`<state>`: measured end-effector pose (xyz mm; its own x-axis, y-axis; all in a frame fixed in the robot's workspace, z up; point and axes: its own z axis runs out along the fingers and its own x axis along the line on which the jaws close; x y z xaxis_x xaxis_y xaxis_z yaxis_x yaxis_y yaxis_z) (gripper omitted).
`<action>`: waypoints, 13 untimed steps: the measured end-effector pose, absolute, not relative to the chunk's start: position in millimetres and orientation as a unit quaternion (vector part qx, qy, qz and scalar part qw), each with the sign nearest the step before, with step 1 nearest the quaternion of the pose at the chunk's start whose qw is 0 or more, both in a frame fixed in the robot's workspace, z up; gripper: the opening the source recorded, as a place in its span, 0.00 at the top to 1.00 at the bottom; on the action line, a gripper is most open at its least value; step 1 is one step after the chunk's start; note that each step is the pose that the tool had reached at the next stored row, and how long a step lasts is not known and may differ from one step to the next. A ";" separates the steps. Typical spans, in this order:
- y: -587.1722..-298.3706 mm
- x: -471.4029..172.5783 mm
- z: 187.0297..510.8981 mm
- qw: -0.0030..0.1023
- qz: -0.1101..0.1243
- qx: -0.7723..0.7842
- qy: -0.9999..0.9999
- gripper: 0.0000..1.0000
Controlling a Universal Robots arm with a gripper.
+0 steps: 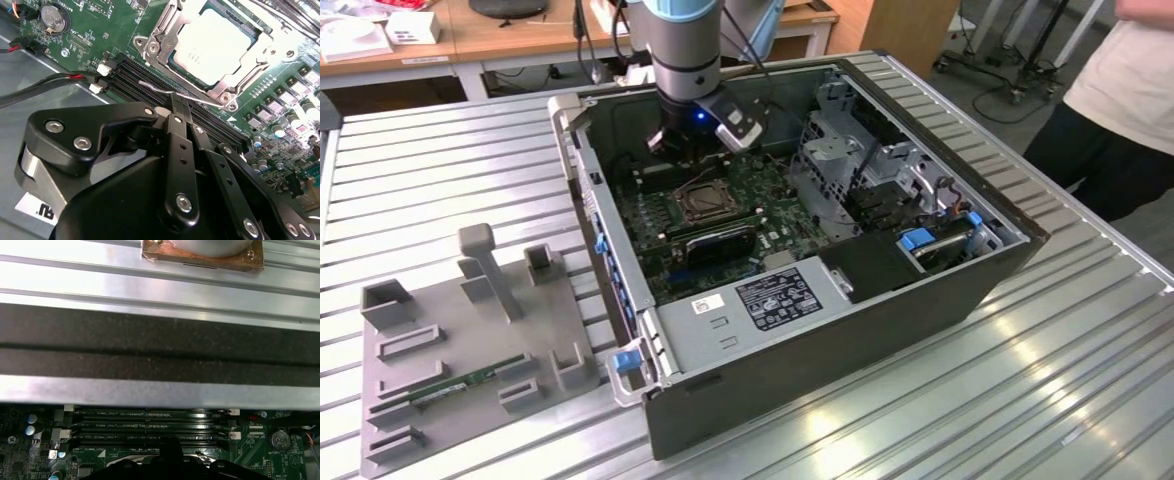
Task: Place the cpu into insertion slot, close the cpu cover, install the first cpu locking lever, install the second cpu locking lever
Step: 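Install the first cpu locking lever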
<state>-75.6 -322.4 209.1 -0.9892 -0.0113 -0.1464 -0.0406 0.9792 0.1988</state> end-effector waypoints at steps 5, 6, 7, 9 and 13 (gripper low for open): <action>-322.4 -74.9 205.8 0.072 0.101 -0.013 0.992 0.89; -322.5 -74.8 205.6 0.072 0.101 -0.013 0.992 0.89; -322.5 -74.8 205.6 0.072 0.101 -0.013 0.992 0.89; -322.4 -74.7 205.5 0.072 0.101 -0.013 0.992 0.89; -322.4 -73.8 205.2 0.073 0.101 -0.013 0.992 0.89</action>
<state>-73.8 -322.4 205.2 -0.9891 -0.0113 -0.1466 -0.0407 0.9792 0.1989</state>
